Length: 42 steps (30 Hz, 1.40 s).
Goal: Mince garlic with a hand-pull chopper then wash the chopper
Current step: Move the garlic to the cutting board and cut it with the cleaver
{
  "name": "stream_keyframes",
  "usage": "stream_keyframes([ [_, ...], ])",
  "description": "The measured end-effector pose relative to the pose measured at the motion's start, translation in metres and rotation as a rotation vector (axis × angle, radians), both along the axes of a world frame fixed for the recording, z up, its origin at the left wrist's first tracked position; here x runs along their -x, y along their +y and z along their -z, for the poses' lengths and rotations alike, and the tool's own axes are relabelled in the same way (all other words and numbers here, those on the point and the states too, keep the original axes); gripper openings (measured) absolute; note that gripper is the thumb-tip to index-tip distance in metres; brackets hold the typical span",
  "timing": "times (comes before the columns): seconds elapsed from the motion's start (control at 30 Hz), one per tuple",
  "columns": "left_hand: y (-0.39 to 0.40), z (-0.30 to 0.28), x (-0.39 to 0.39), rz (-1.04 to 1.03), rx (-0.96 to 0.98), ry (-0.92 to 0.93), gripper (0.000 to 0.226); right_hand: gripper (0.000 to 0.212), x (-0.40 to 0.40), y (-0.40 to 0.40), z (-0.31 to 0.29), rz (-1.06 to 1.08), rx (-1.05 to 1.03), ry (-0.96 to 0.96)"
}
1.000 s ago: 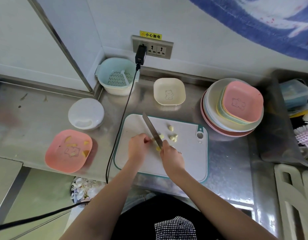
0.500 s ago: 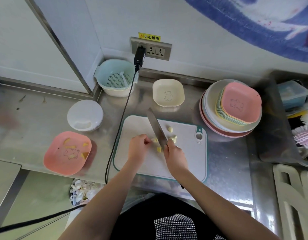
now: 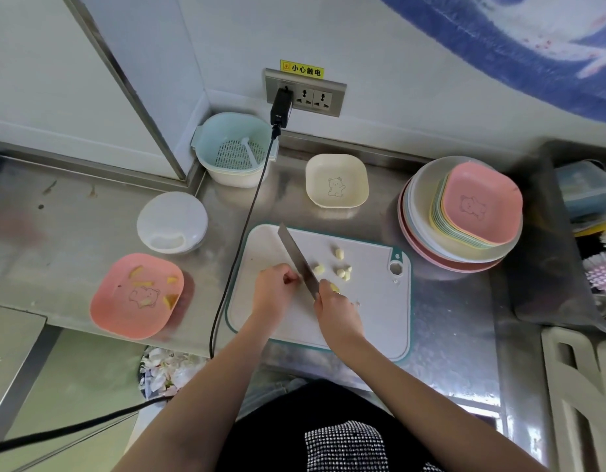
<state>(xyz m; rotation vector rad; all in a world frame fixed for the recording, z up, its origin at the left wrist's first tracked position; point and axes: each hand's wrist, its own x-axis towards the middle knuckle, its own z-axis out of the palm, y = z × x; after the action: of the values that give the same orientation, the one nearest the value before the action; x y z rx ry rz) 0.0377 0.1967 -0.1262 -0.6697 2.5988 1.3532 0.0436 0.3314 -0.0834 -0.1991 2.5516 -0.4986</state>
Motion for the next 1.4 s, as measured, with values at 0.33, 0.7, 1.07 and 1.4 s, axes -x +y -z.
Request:
stream_keyframes([
  [0.33, -0.001, -0.003, 0.001, 0.042, 0.024, 0.03, 0.009, 0.016, 0.003, 0.017, 0.001, 0.116, 0.137, 0.06],
  [0.7, 0.015, 0.008, -0.016, 0.564, 0.483, 0.346, 0.037, 0.02, 0.004, 0.057, 0.003, 0.344, 0.269, 0.152],
  [1.07, 0.048, 0.011, 0.003, 0.645, 0.444, 0.125, 0.038, 0.021, -0.016, 0.078, 0.007, 0.343, 0.205, 0.133],
  [1.4, 0.056, 0.01, -0.007, 0.431, 0.324, 0.173, 0.02, 0.015, -0.035, 0.082, 0.009, 0.312, 0.133, 0.102],
])
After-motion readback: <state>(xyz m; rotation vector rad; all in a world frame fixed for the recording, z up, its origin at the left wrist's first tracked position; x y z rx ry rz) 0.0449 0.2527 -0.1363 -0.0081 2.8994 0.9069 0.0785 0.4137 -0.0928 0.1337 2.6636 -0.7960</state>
